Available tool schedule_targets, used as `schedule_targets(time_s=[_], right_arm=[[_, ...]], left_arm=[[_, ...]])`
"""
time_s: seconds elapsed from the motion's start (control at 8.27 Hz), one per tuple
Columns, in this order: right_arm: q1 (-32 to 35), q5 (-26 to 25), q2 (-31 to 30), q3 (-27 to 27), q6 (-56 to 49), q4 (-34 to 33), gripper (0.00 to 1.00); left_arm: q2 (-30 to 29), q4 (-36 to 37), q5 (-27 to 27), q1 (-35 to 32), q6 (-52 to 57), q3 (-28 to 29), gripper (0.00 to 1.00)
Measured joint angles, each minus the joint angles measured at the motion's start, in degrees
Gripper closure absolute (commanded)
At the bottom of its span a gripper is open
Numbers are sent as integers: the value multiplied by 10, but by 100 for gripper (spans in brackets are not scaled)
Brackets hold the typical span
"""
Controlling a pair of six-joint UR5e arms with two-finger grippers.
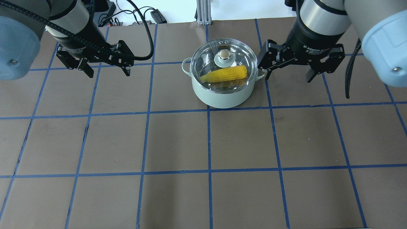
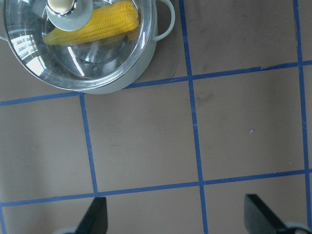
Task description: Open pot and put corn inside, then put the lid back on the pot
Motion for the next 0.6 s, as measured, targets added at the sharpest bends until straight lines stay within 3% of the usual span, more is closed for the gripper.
schedule_targets(time_s=[0.6], right_arm=[[-1, 5, 6, 0, -2, -23, 0]], left_arm=[[2, 0, 1, 0, 0, 0, 0]])
